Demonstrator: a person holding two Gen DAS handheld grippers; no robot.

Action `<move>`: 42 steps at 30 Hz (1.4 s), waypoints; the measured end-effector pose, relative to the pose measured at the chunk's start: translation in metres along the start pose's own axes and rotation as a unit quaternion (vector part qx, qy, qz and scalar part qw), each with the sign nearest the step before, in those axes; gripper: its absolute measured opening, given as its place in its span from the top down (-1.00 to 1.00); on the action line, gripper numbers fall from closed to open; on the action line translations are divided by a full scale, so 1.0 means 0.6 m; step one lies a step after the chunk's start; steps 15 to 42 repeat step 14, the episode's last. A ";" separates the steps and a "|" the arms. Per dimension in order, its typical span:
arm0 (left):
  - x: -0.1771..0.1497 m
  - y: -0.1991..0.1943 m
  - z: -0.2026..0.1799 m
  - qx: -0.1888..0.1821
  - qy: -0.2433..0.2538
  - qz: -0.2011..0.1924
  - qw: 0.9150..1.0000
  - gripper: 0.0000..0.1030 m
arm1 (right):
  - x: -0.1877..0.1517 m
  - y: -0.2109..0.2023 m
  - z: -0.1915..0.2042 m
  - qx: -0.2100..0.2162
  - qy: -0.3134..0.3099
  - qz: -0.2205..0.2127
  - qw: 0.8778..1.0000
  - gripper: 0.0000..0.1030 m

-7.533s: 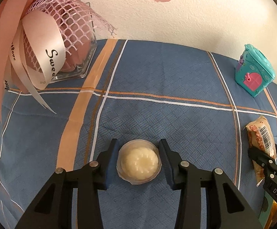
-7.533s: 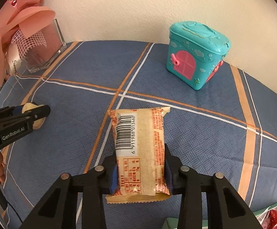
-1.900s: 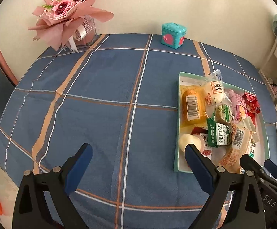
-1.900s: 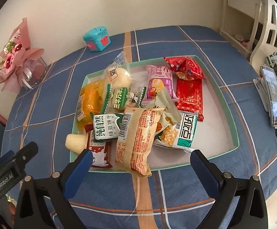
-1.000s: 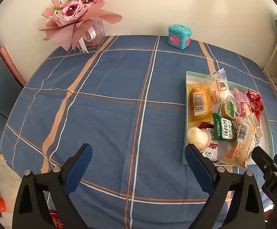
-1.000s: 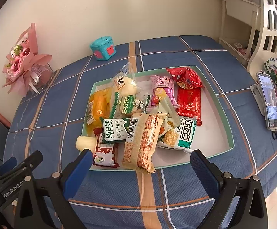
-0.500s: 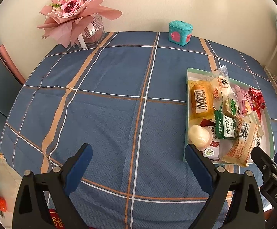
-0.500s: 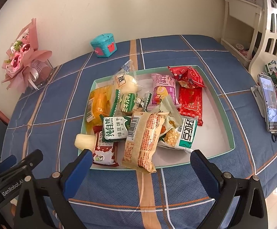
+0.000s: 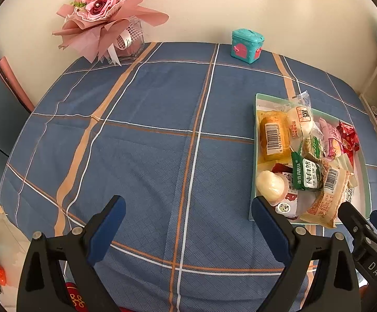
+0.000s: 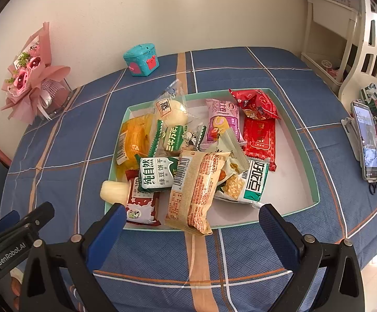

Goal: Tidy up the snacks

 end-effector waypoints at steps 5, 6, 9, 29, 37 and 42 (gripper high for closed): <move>-0.001 0.000 0.002 0.003 -0.001 0.002 1.000 -0.89 | 0.000 0.000 0.000 0.000 0.000 0.000 1.000 -1.00; -0.001 -0.001 0.003 0.004 -0.001 0.001 1.000 -0.89 | 0.000 0.000 0.000 0.000 0.000 0.000 1.000 -1.00; -0.001 -0.003 0.006 0.002 -0.006 -0.001 1.000 -0.89 | 0.000 0.001 0.000 0.000 0.001 0.000 1.000 -1.00; 0.000 -0.004 0.009 0.001 -0.008 -0.001 1.000 -0.89 | 0.000 0.001 0.001 0.000 0.000 0.001 1.000 -1.00; 0.000 -0.004 0.009 0.001 -0.008 -0.001 1.000 -0.89 | 0.000 0.001 0.001 0.000 0.000 0.001 1.000 -1.00; 0.000 -0.004 0.009 0.001 -0.008 -0.001 1.000 -0.89 | 0.000 0.001 0.001 0.000 0.000 0.001 1.000 -1.00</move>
Point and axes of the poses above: each gripper's, at about its wrist camera, not at the fingertips, and y roughly the way its jaws point, z to its left, x to its top, the point moved 3 cm from there along y, roughly the way its jaws point, and after that the axes turned 8 degrees about -y, right-handed, at the moved point
